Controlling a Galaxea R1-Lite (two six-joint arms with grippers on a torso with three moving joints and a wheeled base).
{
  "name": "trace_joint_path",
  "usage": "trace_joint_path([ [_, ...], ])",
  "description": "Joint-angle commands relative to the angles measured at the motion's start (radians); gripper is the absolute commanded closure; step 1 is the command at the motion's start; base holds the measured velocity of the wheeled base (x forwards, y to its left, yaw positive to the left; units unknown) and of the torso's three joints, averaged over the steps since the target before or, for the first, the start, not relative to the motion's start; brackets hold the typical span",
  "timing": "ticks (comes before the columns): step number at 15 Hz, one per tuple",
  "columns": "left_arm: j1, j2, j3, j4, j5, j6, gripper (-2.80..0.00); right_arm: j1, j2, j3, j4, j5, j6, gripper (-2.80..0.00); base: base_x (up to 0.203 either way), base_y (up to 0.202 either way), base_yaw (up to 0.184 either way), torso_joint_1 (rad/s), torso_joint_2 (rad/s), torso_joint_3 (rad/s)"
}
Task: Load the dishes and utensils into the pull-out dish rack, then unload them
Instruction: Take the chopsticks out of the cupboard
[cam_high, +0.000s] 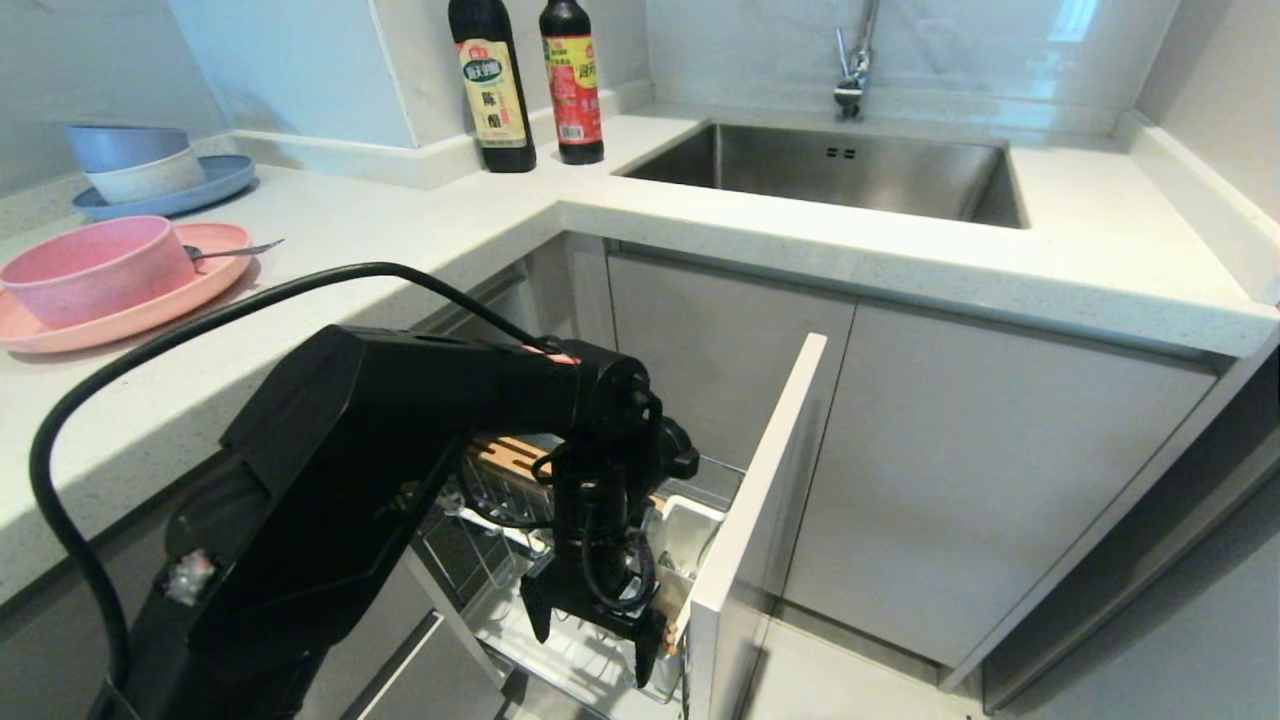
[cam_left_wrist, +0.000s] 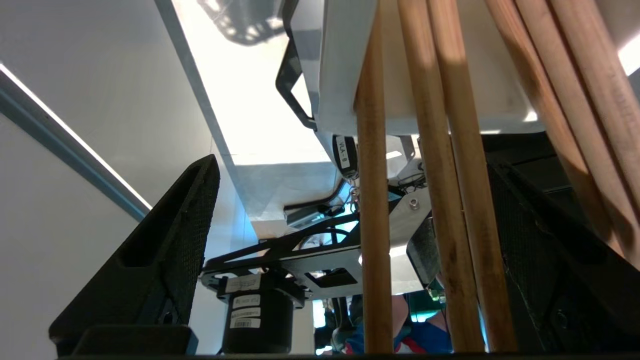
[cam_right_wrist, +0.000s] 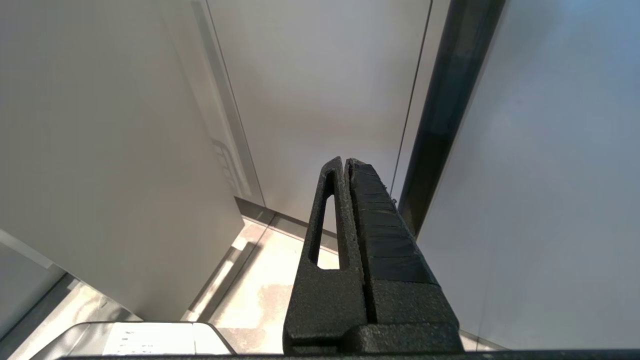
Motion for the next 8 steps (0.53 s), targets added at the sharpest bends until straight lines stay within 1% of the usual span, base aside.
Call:
trace_joint_path([
  [1,-0.002,-0.016,-0.002,0.004,-0.003,-0.003,-2.8,0.0,0.0,0.002,0.0,0.0,0.0,0.0,0.0,0.0,0.0,0.0,0.0,0.0],
  [8,-0.002,-0.024,-0.013,-0.012,-0.009,-0.006,-2.8,0.0,0.0,0.002,0.0,0.0,0.0,0.0,0.0,0.0,0.0,0.0,0.0,0.0],
])
